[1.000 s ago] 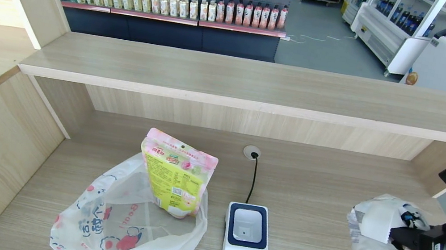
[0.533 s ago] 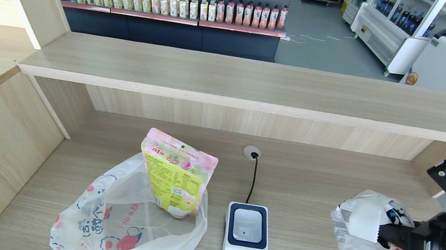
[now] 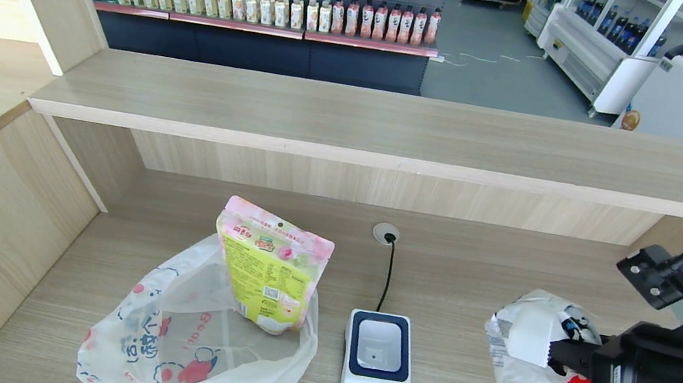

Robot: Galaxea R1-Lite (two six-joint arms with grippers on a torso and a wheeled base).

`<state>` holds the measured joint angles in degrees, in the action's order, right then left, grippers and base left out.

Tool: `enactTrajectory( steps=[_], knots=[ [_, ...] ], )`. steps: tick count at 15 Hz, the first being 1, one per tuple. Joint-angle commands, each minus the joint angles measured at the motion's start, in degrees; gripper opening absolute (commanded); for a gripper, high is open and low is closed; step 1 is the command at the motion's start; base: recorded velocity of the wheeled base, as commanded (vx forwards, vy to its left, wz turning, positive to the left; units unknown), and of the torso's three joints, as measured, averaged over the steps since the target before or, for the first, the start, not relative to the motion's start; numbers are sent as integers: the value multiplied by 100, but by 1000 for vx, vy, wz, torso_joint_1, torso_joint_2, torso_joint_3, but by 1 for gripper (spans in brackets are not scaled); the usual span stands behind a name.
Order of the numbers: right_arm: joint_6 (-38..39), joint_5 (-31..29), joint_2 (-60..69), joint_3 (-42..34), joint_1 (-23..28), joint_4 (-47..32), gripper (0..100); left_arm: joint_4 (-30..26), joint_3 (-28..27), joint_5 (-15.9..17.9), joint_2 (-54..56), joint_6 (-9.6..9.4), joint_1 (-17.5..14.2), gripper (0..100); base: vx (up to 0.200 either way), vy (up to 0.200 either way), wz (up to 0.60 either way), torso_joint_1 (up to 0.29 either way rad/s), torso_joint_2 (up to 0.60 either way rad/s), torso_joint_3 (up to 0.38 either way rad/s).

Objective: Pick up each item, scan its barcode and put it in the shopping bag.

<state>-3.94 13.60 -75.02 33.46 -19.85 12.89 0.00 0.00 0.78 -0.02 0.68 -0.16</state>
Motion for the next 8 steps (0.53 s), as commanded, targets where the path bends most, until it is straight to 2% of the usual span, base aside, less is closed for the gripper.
enactTrajectory(
  steps=[1, 4, 8],
  knots=[
    [-19, 2, -144, -94, -98, 126, 0, 0, 0, 1, 2, 2, -2, 100, 0, 0, 0, 0, 0, 0],
    [-63, -7, -232, -402, -318, 759, 0, 0, 0, 1, 2, 2, -2, 100, 0, 0, 0, 0, 0, 0],
    [-81, -33, -399, -499, -432, 1041, 0, 0, 0, 1, 2, 2, -2, 100, 0, 0, 0, 0, 0, 0]
  ],
)
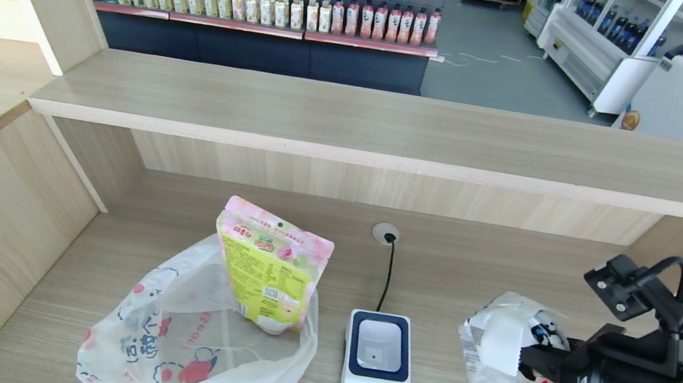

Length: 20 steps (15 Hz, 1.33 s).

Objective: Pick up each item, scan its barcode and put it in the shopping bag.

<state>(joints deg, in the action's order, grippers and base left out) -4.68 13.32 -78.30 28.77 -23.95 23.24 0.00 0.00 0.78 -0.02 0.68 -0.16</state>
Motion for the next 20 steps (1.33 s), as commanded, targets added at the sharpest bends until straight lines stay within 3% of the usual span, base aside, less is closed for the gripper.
enactTrajectory(
  steps=[1, 16, 18, 20],
  knots=[
    [-6, -14, -71, -64, -22, 14, 0, 0, 0, 1, 2, 2, -2, 100, 0, 0, 0, 0, 0, 0],
    [-59, -5, 8, -56, -39, -3, 0, 0, 0, 1, 2, 2, -2, 100, 0, 0, 0, 0, 0, 0],
    [-455, -32, 632, 41, 5, -109, 0, 0, 0, 1, 2, 2, -2, 100, 0, 0, 0, 0, 0, 0],
    [-1211, -251, 1607, 32, 330, -777, 0, 0, 0, 1, 2, 2, -2, 100, 0, 0, 0, 0, 0, 0]
  ],
)
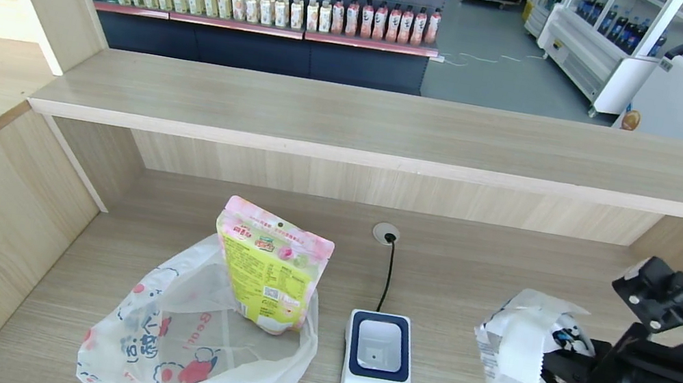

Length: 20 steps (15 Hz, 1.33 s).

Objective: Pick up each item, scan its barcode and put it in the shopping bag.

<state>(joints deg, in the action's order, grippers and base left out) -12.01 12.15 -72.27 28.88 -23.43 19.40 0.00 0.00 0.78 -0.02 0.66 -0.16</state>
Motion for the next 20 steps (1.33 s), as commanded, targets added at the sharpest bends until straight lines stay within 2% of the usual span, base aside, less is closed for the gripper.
enactTrajectory(
  steps=[1, 2, 4, 5, 8, 14, 17, 20],
  knots=[
    [-724, -319, 1347, 21, 445, -779, 0, 0, 0, 1, 2, 4, -2, 100, 0, 0, 0, 0, 0, 0],
    [-970, -706, 1733, 30, 603, -1263, 0, 0, 0, 1, 2, 4, -2, 100, 0, 0, 0, 0, 0, 0],
    [-1032, -1347, 2173, -5, 805, -1588, 0, 0, 0, 1, 2, 4, -2, 100, 0, 0, 0, 0, 0, 0],
    [-1032, -1470, 2226, -23, 831, -1588, 0, 0, 0, 1, 2, 4, -2, 100, 0, 0, 0, 0, 0, 0],
    [-1032, -1479, 2190, 39, 814, -1535, 0, 0, 0, 1, 2, 4, 7, 100, 0, 0, 0, 0, 0, 0],
    [-1032, -1391, 2401, 118, 576, -1430, 0, 0, 0, 1, 2, 4, -2, 100, 0, 0, 600, 2, 2, -1],
    [-1172, -1356, 2384, 382, 559, -1201, 0, 0, 0, 1, 2, 4, -2, 100, 0, 0, 600, 1, 4, -2],
    [-1295, -1356, 2173, 689, 506, -639, 0, 0, 0, 1, 2, 4, -2, 100, 0, 0, 600, 4, -1, -2]
  ],
)
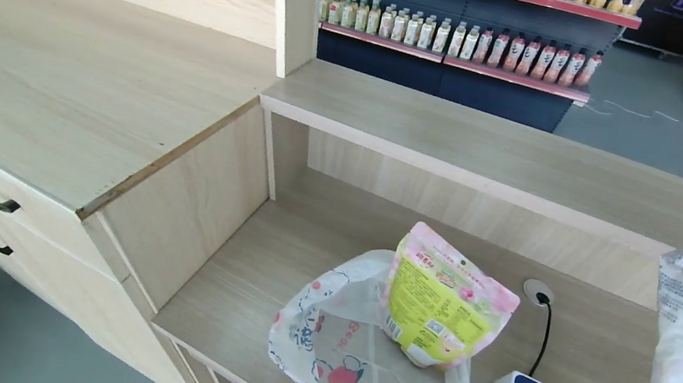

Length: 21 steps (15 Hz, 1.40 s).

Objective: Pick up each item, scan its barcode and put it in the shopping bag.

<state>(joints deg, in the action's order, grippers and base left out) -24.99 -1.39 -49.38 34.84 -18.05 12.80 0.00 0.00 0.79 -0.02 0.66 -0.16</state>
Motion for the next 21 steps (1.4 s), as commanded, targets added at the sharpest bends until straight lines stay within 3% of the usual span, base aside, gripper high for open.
enactTrajectory(
  steps=[1, 7, 10, 12, 15, 21],
  knots=[
    [-120, -2, -221, 137, -102, 47, 0, 0, 0, 0, 2, 4, -2, 100, 0, 0, 0, 0, 0, 0],
    [65, 7, -687, -329, -708, 74, 0, 0, 0, 0, 2, 4, -2, 100, 0, 0, 0, 0, 0, 0],
    [223, -2, -906, -1137, -1025, 873, 0, 0, 0, 0, 2, 4, -2, 100, 0, 0, 0, 0, 0, 0],
    [223, -2, -1179, -1243, -1288, 1260, 0, 0, 0, 0, 2, 4, -2, 100, 0, 0, 0, 0, 0, 0],
    [205, -2, -1820, -1577, -1288, 2438, 0, 0, 0, 0, 2, 4, -2, 100, 0, 0, 0, 0, 0, 0],
    [170, -10, -2005, -1691, -1288, 2526, 0, 0, 0, 0, 2, 4, 7, 100, 0, 0, 0, 0, 0, 0]
  ],
)
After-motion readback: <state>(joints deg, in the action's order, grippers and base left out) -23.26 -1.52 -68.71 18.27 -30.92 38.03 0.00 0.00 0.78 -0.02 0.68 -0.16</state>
